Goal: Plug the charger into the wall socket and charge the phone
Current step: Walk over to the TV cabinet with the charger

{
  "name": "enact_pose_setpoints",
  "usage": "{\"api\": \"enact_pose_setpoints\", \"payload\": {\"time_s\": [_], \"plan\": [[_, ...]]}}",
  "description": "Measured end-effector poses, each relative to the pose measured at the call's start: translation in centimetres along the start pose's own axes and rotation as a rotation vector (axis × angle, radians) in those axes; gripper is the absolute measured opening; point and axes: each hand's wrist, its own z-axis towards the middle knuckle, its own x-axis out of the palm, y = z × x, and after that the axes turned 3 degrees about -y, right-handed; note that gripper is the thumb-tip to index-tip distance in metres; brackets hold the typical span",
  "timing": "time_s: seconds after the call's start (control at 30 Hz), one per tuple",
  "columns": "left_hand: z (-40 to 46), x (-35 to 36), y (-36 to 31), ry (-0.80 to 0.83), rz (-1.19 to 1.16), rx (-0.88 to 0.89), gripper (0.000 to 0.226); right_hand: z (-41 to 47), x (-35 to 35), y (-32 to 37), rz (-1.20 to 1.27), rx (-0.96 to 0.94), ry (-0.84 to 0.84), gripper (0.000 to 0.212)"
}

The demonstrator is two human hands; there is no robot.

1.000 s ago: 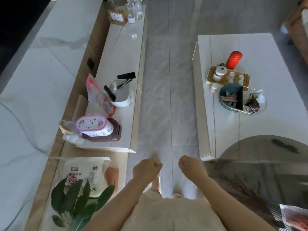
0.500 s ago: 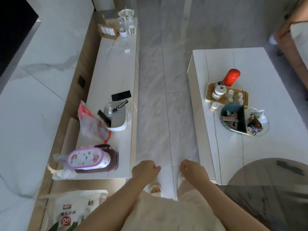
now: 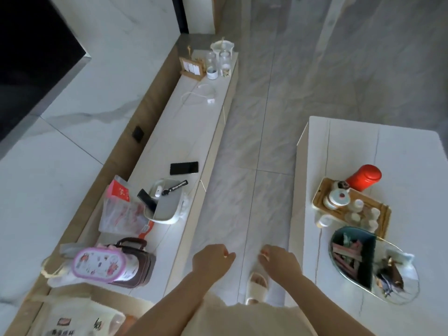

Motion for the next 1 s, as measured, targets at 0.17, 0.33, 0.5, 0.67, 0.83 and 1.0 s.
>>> {"api": "enact_pose_setpoints", "payload": {"time_s": [0.17,0.33,0.5,0.67,0.83,1.0], "plan": [[2.1,-1.1,-3.3,0.037,-0.045,-0.062,0.038,3.8,-3.4,-0.8,-0.027,-0.042,0.006,0.032],[6.1,-3.2,-5.0,0.029,-0.047,-0.054,0.039,7.6,-5.1,-0.4,-0.015,-0.042,0.030,0.032],[11.4,-5.7,-5.1,0.038,-0.033,-0.050,0.039,12.3,-7.4,0.9,-0.006,-0.012,0.040,0.032],[17.1,-10.1,-4.5,0.053,-0.054,-0.038,0.038,17.5,-11.5,2.8,-0.014,-0.011,-0.001,0.033],[22.7,-14.7,-4.2,0.047,-0.016,-0.032,0.032,23.0,-14.7,5.4,0.001,-0.022,-0.038,0.034],[25.6,-16.9,-4.0,0.036,-0.043,-0.045,0.030,26.3,-16.4,7.2,-0.009,-0.033,-0.012,0.033]]}}
